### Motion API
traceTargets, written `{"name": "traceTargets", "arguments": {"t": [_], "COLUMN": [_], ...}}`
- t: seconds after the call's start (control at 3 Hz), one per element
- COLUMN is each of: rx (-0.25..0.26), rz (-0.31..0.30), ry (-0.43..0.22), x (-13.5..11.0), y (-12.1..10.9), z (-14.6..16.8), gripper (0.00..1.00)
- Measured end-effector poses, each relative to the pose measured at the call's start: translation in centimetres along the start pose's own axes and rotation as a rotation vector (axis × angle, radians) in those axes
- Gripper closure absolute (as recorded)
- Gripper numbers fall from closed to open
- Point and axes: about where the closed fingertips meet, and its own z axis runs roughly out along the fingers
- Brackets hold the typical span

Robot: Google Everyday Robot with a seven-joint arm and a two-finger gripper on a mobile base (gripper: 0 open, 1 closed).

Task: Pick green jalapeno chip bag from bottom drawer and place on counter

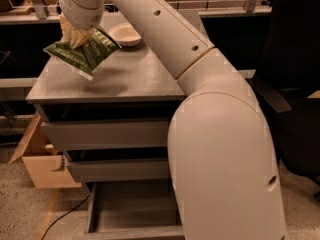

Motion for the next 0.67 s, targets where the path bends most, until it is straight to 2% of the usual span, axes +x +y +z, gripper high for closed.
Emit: {"name": "traceTargets", "arguments": {"t": [0.67], "rx": [-0.003], "rz": [-0.002], "ry": [-0.005], "x": [-0.15], "y": [-0.11], "z": [0.73], "gripper": [0.27]}}
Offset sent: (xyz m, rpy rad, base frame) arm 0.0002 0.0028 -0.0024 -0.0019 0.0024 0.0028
